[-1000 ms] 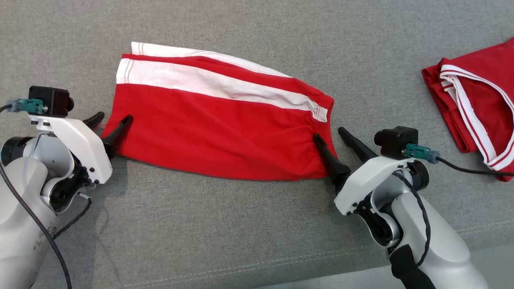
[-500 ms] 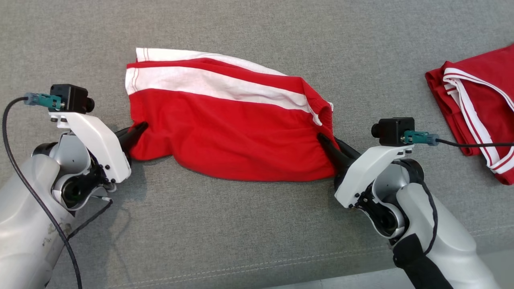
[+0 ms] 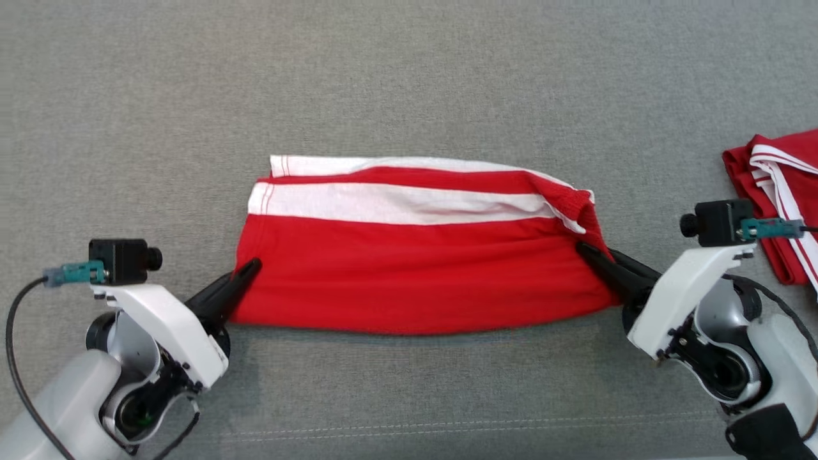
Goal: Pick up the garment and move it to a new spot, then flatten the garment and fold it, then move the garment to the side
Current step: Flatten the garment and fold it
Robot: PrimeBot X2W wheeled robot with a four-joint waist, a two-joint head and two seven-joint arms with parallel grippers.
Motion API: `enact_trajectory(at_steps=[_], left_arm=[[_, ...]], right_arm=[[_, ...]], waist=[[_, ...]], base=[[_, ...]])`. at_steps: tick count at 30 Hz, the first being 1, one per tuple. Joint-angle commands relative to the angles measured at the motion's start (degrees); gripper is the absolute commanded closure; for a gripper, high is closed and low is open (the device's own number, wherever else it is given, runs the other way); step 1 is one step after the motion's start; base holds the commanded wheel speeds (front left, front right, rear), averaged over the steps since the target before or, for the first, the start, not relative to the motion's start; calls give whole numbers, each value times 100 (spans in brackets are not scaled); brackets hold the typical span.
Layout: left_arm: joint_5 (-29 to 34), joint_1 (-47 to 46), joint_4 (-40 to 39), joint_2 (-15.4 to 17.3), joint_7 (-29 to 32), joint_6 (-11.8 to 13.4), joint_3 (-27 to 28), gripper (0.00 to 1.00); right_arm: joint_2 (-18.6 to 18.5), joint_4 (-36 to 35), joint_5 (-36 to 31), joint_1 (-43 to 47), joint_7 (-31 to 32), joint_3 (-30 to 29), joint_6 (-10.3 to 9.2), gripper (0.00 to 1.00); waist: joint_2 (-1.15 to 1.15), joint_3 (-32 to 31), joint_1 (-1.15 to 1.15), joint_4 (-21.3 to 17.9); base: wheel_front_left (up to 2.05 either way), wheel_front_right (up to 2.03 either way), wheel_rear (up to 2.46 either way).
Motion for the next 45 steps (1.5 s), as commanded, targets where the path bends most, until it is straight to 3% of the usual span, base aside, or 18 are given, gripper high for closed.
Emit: enact_trajectory(at_steps=[1,8,15,16,18,19,21,29,38,40,45], left_arm=[[-28,40,-232,277,-122,74,281,100],[-169,956,-1040,280,-450,488,312,100],[-185,1062,-1037,80,-496,565,213,100],[-178,1031,-964,42,-515,541,206,75],[-155,974,-816,-34,-537,511,177,3],[-144,946,-747,-75,-593,493,190,0],[-27,885,-569,-165,-847,521,243,0],[601,945,-487,-180,-1782,1000,394,0],[1571,1079,-1035,-182,-2364,1932,1001,0],[1750,1075,-1125,-209,-2372,1986,1111,0],[2900,1281,-1525,-492,-2379,2031,1845,0]], right_arm=[[-137,-301,52,188,106,-44,1,100],[-279,-983,-103,927,611,-603,1,100],[53,-707,-514,985,422,-739,1,100],[102,-632,-534,969,373,-721,1,100],[183,-501,-578,925,226,-669,1,100],[228,-428,-588,902,122,-654,1,61],[308,-237,-634,855,-240,-598,1,0],[287,20,-863,959,-1305,-493,1,0],[249,-192,-1816,1341,-2986,-926,1,0],[269,-225,-1960,1378,-3092,-976,1,0],[426,-478,-2807,1616,-3398,-1320,1,0]], waist=[[0,-105,0,127],[0,-278,0,292],[0,-275,0,337],[0,-271,0,341],[0,-263,0,342],[0,-264,0,338],[0,-290,0,338],[0,-494,0,358],[0,-832,0,344],[0,-867,0,339],[0,-1056,0,284]], base=[[0,0,0],[0,0,0],[0,0,0],[0,0,0],[0,0,0],[0,0,0],[0,0,0],[0,0,0],[0,0,0],[0,0,0],[0,0,0]])
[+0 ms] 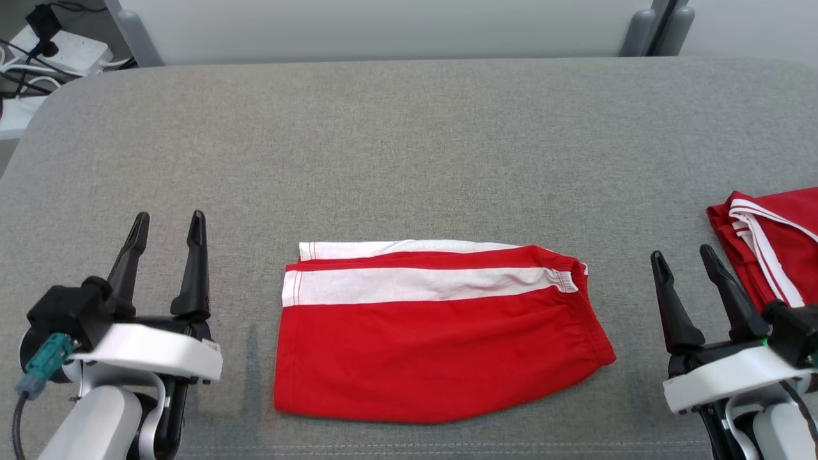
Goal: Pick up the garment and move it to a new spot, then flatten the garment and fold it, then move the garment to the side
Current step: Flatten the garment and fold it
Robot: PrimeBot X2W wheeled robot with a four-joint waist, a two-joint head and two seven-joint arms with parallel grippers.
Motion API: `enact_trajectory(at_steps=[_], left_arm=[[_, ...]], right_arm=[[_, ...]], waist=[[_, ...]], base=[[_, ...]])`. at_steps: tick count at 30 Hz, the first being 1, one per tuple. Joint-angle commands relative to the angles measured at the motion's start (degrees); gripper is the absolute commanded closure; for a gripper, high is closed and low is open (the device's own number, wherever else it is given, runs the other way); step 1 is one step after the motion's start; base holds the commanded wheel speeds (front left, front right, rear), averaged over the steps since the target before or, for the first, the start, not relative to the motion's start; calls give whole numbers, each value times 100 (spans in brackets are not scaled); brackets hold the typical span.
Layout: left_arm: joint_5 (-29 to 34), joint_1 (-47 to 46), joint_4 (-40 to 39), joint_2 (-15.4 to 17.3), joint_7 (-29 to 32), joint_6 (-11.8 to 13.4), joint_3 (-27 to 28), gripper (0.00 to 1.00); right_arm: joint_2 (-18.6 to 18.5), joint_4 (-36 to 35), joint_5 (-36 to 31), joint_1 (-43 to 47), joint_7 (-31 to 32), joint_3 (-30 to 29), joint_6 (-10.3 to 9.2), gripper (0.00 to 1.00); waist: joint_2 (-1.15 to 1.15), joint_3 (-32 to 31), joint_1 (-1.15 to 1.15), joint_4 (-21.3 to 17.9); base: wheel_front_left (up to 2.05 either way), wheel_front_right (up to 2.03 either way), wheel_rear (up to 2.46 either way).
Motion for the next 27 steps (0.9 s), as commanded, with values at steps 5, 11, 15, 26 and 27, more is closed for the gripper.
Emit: enact_trajectory(at_steps=[5,11,15,26,27], left_arm=[[807,426,-102,-63,-61,-174,619,0],[1338,1110,-140,-283,-61,-398,868,0],[1484,1374,-181,-426,-62,-458,928,0],[1583,1629,-185,-547,-62,-495,964,0],[1589,1623,-196,-546,-62,-496,972,0]], right_arm=[[208,-579,-627,436,-122,-192,1,0],[443,-1129,-1158,1120,-124,-416,1,0],[524,-1340,-1282,1501,-125,-535,1,0],[629,-1443,-1248,1884,-125,-619,1,0],[632,-1444,-1245,1884,-125,-618,1,0]], waist=[[0,-274,0,-101],[0,-550,0,-139],[0,-704,0,-101],[0,-872,0,-88],[0,-870,0,-86]], base=[[0,0,0],[0,0,0],[0,0,0],[0,0,0],[0,0,0]])
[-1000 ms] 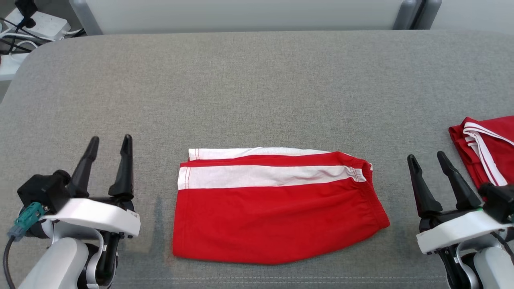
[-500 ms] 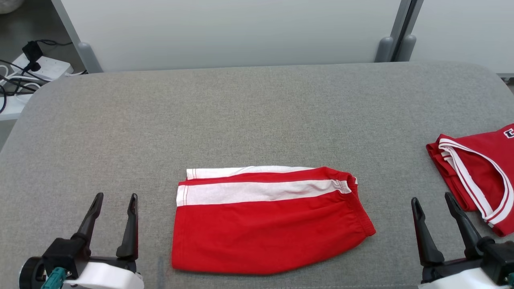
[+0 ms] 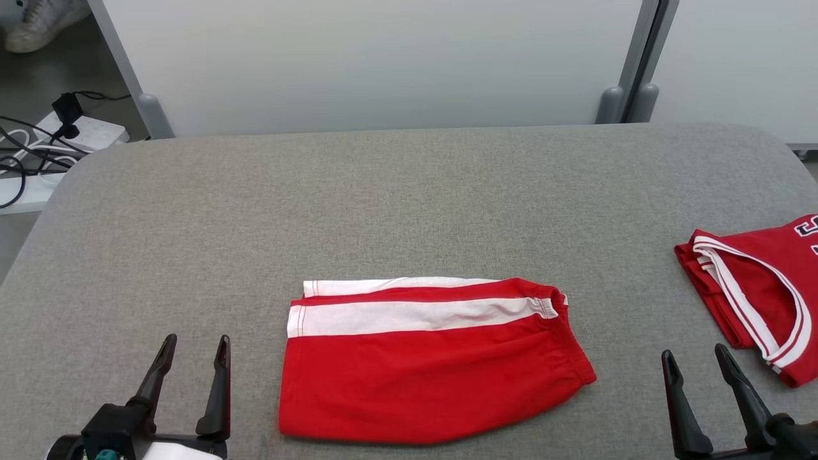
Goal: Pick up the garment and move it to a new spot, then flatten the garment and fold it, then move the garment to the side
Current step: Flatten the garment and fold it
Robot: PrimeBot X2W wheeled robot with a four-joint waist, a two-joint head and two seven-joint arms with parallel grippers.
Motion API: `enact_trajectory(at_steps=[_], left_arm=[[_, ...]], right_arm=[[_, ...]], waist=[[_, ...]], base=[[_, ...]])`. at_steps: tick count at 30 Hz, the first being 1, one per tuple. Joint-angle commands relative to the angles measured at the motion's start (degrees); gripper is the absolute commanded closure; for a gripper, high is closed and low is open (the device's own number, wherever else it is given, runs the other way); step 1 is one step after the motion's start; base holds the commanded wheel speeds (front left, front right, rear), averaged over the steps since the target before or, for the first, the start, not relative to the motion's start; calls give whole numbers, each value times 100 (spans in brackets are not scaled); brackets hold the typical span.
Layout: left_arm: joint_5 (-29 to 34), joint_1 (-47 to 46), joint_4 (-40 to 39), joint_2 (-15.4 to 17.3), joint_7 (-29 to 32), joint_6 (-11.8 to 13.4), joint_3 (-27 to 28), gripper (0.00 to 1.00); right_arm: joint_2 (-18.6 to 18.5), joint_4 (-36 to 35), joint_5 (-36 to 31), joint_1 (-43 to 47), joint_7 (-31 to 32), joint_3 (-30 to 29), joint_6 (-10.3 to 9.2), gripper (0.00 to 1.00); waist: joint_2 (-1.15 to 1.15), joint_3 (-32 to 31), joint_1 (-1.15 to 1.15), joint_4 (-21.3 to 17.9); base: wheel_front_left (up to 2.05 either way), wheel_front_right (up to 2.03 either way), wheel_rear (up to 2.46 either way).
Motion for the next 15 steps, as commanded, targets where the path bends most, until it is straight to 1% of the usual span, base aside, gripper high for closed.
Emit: enact_trajectory(at_steps=[1,10,15], left_arm=[[64,-193,-149,122,-59,-30,256,0],[80,-240,-168,122,-50,-44,229,0],[109,-319,-178,133,-18,-50,173,0]], right_arm=[[-67,-177,5,-99,-75,123,1,0],[-40,-103,15,-104,-75,149,1,0],[-138,108,94,-236,-75,184,1,0]], waist=[[0,6,0,8],[0,27,0,62],[0,83,0,162]], base=[[0,0,0],[0,0,0],[0,0,0]])
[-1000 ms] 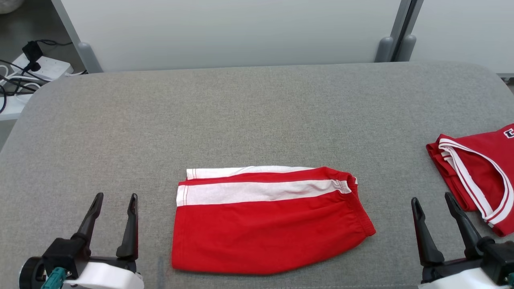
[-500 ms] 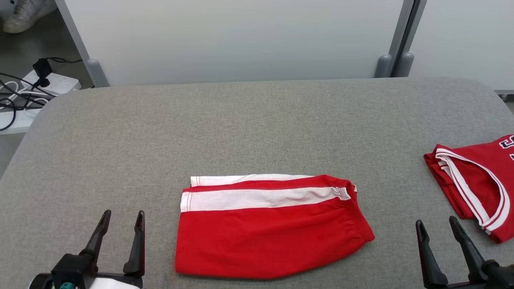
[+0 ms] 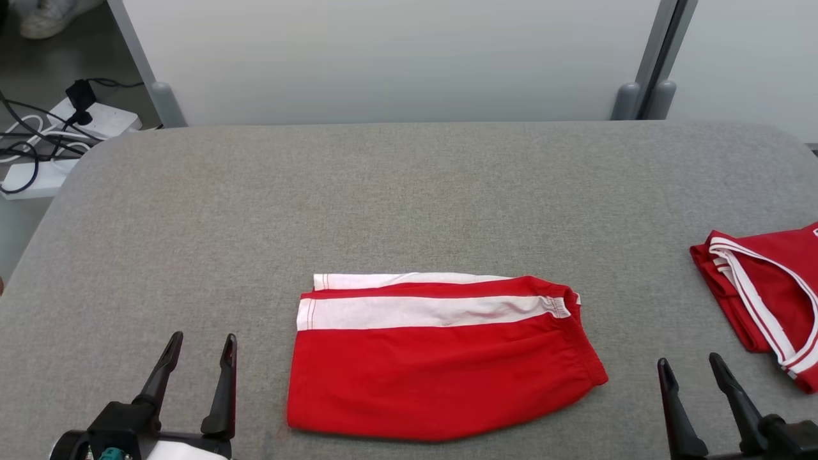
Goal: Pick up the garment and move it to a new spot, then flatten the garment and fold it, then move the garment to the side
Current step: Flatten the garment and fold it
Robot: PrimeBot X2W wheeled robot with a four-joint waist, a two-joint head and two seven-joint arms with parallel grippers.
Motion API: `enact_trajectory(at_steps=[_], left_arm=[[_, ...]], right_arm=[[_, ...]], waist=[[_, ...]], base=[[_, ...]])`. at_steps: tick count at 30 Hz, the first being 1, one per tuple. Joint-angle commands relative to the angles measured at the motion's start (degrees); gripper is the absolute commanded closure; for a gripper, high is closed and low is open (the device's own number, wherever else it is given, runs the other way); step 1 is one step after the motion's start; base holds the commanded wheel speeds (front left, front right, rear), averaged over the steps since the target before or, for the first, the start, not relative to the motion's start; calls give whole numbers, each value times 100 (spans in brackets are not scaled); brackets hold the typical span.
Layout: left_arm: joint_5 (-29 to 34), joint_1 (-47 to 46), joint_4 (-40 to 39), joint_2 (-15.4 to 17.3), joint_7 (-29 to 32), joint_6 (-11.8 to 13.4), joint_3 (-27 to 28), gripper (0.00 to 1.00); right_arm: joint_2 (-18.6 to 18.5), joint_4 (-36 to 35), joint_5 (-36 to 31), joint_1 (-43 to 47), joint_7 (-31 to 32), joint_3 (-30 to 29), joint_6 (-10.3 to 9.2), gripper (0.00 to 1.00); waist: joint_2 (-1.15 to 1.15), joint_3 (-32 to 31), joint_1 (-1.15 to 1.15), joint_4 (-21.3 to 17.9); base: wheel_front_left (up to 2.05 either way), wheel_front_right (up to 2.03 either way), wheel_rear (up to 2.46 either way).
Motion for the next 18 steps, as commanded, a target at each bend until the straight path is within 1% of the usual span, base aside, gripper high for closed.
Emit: enact_trajectory(at_steps=[1,7,9,11,13,18], left_arm=[[65,-336,-166,135,-35,-5,206,0],[109,-598,-196,108,-21,-74,72,0],[120,-701,-189,68,-23,-108,7,0],[138,-805,-168,24,-26,-147,-67,0],[150,-895,-139,-22,-31,-189,-132,0],[179,-1057,-67,-114,-47,-286,-245,0]], right_arm=[[-151,-9,78,-278,-59,173,1,0],[-485,833,461,-1035,514,619,1,0],[-533,1157,694,-1291,706,782,1,0],[-665,1491,739,-1543,849,975,1,0],[-706,1835,873,-1739,1011,1087,1,0],[-750,2547,1130,-2135,1179,1234,1,0]], waist=[[0,45,0,45],[0,261,0,279],[0,342,0,386],[0,409,0,507],[0,472,0,623],[0,590,0,872]], base=[[0,0,0],[0,0,0],[0,0,0],[0,0,0],[0,0,0],[0,0,0]])
